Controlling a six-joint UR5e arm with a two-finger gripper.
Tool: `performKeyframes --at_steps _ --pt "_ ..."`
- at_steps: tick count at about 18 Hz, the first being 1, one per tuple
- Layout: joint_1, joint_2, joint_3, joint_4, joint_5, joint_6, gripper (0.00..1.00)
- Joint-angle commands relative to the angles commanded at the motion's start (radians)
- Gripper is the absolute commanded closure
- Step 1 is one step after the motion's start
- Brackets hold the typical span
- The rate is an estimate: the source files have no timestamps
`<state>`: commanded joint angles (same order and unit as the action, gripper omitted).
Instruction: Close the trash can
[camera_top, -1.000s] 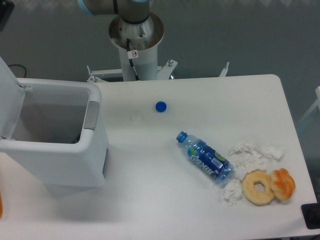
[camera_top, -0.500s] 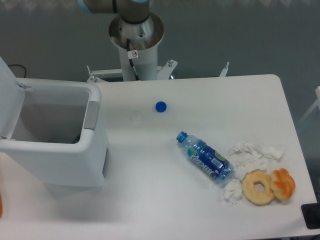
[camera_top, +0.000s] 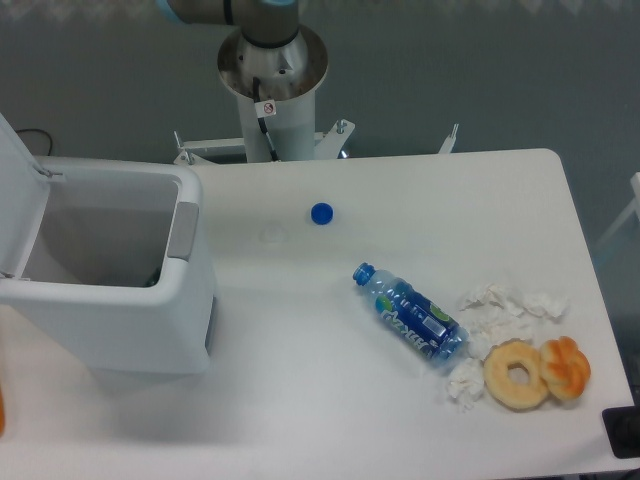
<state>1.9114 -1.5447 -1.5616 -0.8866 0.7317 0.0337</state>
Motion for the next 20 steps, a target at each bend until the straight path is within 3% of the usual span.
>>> performKeyframes --at_steps 12,20 --pt "0.0 -0.028 -0.002 -0.005 0.011 0.015 0.0" --pt "0.04 -0.038 -0.003 -0.003 0.101 0.052 0.0"
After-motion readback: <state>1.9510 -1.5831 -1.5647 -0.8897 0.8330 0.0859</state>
